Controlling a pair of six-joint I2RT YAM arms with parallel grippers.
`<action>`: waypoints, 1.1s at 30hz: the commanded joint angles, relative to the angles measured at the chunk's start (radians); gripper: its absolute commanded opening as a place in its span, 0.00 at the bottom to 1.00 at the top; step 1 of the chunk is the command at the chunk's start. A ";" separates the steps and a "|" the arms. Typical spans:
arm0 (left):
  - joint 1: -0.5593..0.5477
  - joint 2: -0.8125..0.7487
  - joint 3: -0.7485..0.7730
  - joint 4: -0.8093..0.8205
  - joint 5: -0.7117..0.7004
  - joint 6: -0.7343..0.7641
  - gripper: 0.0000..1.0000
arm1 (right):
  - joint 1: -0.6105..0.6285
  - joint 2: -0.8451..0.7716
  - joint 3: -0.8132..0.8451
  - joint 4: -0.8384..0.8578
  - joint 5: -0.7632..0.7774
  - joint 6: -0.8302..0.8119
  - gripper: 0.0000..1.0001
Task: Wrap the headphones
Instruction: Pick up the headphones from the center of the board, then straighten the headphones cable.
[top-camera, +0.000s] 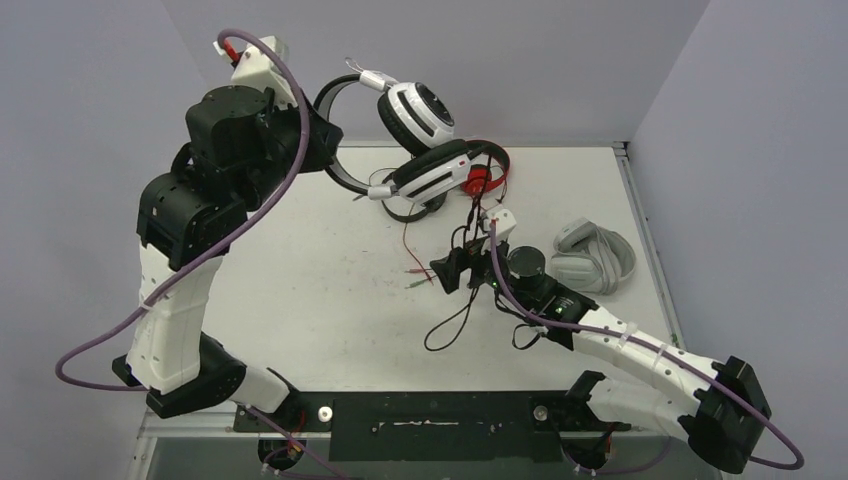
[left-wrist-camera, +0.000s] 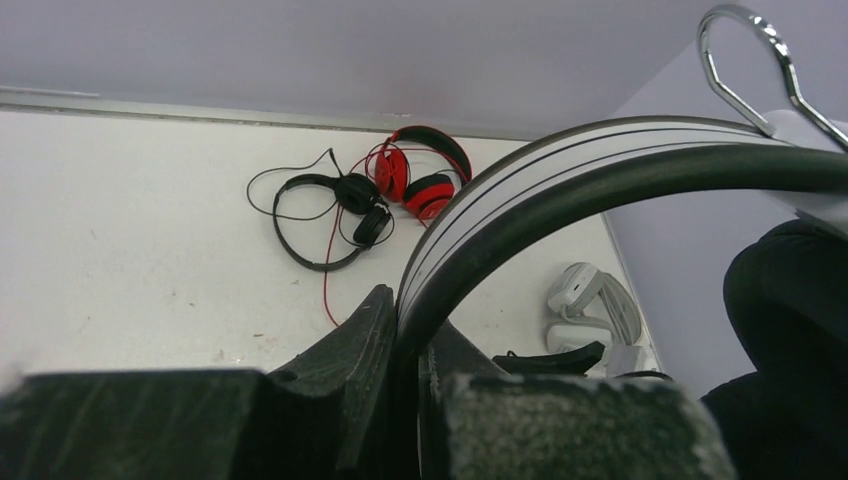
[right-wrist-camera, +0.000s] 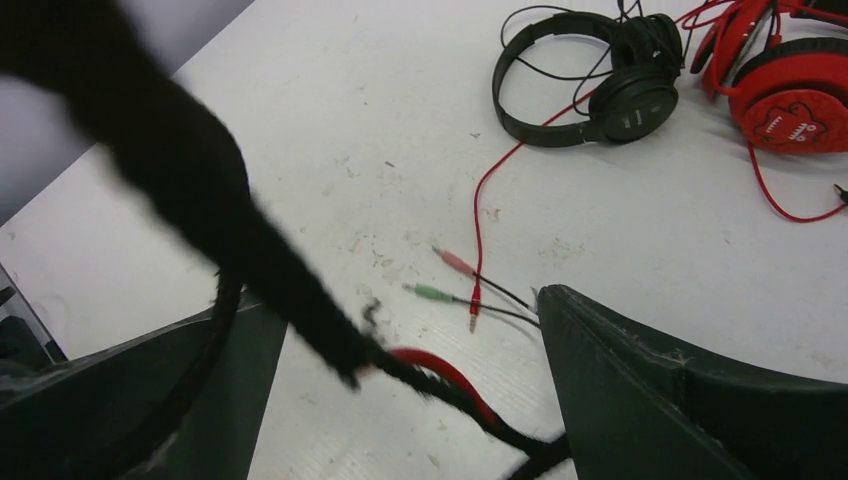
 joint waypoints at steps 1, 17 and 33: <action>0.007 -0.068 0.061 0.219 -0.054 -0.078 0.00 | -0.007 0.064 0.025 0.194 -0.044 0.005 1.00; -0.152 -0.379 -0.231 0.557 -0.699 0.174 0.00 | -0.271 0.085 0.014 -0.063 0.316 0.169 0.45; -0.437 -0.768 -0.724 1.120 -1.131 0.576 0.00 | -0.711 0.138 0.239 -0.394 0.277 0.533 0.19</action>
